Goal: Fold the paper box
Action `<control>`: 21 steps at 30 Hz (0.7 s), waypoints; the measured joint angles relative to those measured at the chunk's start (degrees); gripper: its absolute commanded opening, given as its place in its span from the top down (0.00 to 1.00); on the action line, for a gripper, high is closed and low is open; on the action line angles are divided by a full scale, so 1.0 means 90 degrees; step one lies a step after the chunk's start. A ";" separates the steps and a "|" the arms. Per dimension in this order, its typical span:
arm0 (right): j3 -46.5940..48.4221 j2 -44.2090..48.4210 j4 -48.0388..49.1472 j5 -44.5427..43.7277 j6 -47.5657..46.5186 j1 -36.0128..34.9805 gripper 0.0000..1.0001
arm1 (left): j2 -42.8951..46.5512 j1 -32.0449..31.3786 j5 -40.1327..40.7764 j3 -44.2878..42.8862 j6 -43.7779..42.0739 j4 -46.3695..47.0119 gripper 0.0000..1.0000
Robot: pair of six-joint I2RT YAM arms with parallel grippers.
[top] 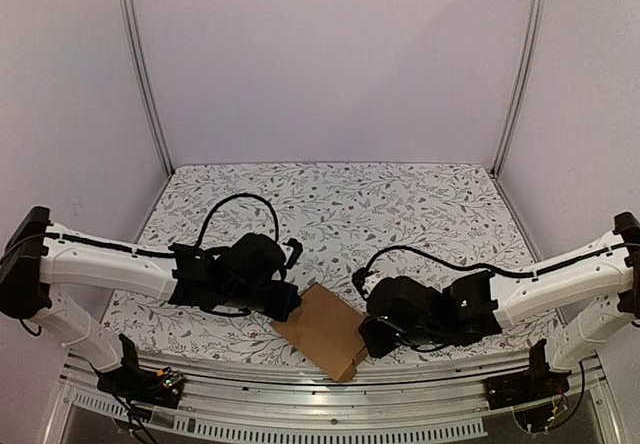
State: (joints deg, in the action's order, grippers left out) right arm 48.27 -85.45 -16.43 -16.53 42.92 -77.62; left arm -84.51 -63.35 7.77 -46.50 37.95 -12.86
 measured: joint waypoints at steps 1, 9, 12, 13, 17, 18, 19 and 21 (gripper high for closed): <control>-0.0002 0.0151 -0.0097 -0.0041 -0.0029 0.0000 0.96 | 0.0158 0.0000 0.0068 0.0000 -0.0010 -0.0032 0.90; -0.0172 0.1375 -0.0860 -0.0311 -0.0078 0.0000 0.96 | 0.0940 0.0257 0.0597 -0.0080 -0.0078 -0.0078 0.95; -0.0406 0.1515 -0.1052 -0.0308 0.0049 0.0000 0.96 | 0.0865 0.0600 0.0624 -0.0061 -0.0124 -0.0039 1.00; -0.0500 0.1513 -0.1100 -0.0296 0.0112 0.0000 0.97 | 0.0809 0.0731 0.0590 -0.0039 -0.0138 0.0022 1.00; -0.0668 0.1275 -0.1241 -0.0192 0.0296 0.0000 1.00 | 0.0413 0.1122 0.0325 0.0044 -0.0151 0.0255 1.00; -0.0670 0.1188 -0.1229 -0.0165 0.0328 0.0000 1.00 | 0.0284 0.1166 0.0262 0.0046 -0.0153 0.0306 1.00; -0.0673 0.1056 -0.1175 -0.0109 0.0379 0.0000 1.00 | 0.0121 0.1212 0.0172 0.0046 -0.0153 0.0357 1.00; -0.0716 0.0789 -0.0969 0.0032 0.0435 0.0012 1.00 | -0.0187 0.1253 0.0010 0.0049 -0.0153 0.0447 1.00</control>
State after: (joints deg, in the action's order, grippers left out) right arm 41.82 -78.35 -25.15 -16.25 46.83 -77.52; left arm -86.19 -52.07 7.86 -46.06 36.58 -8.84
